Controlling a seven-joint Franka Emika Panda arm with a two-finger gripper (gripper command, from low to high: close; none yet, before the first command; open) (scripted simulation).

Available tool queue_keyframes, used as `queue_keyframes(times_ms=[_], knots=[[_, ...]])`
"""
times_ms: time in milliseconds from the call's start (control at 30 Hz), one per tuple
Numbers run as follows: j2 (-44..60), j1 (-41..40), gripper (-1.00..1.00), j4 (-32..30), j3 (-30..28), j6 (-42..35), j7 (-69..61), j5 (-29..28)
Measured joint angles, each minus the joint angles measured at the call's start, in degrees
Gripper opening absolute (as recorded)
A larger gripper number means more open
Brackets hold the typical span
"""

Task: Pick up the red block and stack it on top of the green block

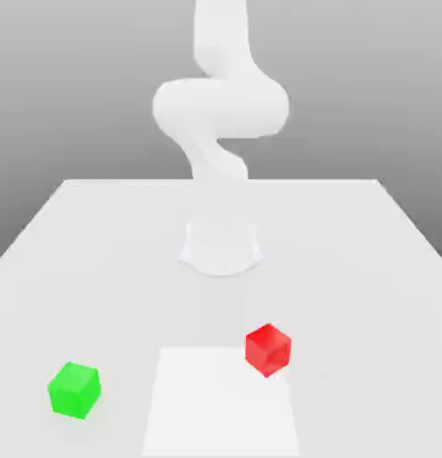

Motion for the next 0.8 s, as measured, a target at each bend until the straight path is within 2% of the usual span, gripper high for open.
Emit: queue_keyframes(times_ms=[400, 567, 800], knots=[[22.16, 8.21, 0.00, -20.29, -1.37, 16.51, -15.42, 0.00], [34.55, 11.52, 0.00, -29.23, -1.35, 25.46, -22.60, -0.20], [51.66, 11.51, 0.00, -29.19, -0.17, 39.49, -24.96, 0.71]])
